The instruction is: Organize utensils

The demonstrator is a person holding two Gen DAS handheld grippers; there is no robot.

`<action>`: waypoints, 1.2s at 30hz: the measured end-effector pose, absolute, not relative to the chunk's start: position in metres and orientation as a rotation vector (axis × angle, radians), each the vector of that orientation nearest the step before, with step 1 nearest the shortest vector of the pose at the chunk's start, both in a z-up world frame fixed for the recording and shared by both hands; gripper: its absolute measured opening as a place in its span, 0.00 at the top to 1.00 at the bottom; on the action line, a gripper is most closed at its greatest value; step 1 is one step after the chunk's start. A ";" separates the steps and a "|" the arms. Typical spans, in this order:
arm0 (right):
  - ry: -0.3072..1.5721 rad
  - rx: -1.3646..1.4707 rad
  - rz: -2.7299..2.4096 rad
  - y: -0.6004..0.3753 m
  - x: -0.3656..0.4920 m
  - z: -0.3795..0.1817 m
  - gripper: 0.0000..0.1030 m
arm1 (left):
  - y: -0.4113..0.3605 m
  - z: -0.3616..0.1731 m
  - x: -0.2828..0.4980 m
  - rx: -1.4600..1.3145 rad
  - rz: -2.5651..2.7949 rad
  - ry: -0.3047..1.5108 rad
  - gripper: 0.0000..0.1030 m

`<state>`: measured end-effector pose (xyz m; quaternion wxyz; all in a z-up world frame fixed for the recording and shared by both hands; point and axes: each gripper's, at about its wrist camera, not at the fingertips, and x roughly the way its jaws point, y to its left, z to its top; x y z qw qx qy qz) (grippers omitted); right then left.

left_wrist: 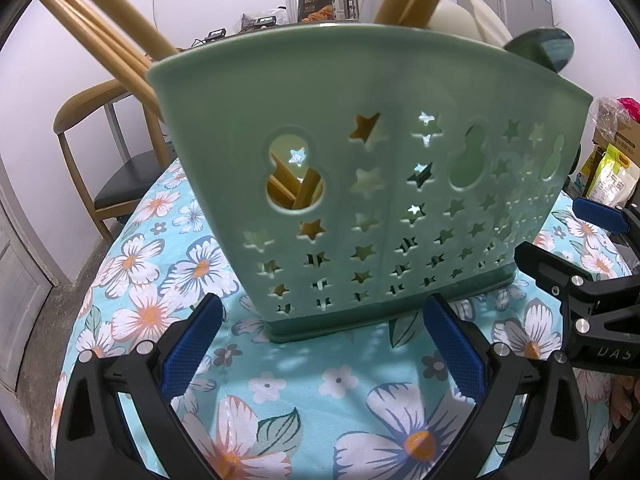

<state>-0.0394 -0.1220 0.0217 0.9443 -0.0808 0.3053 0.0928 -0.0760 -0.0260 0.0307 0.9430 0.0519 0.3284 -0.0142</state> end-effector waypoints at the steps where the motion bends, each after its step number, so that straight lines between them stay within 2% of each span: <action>1: 0.622 -0.165 0.188 -0.122 -0.039 0.022 0.07 | -0.027 0.030 -0.075 0.106 -0.029 0.671 0.05; 36: 0.620 -0.164 0.188 -0.123 -0.040 0.023 0.07 | -0.029 0.030 -0.075 0.110 -0.030 0.674 0.05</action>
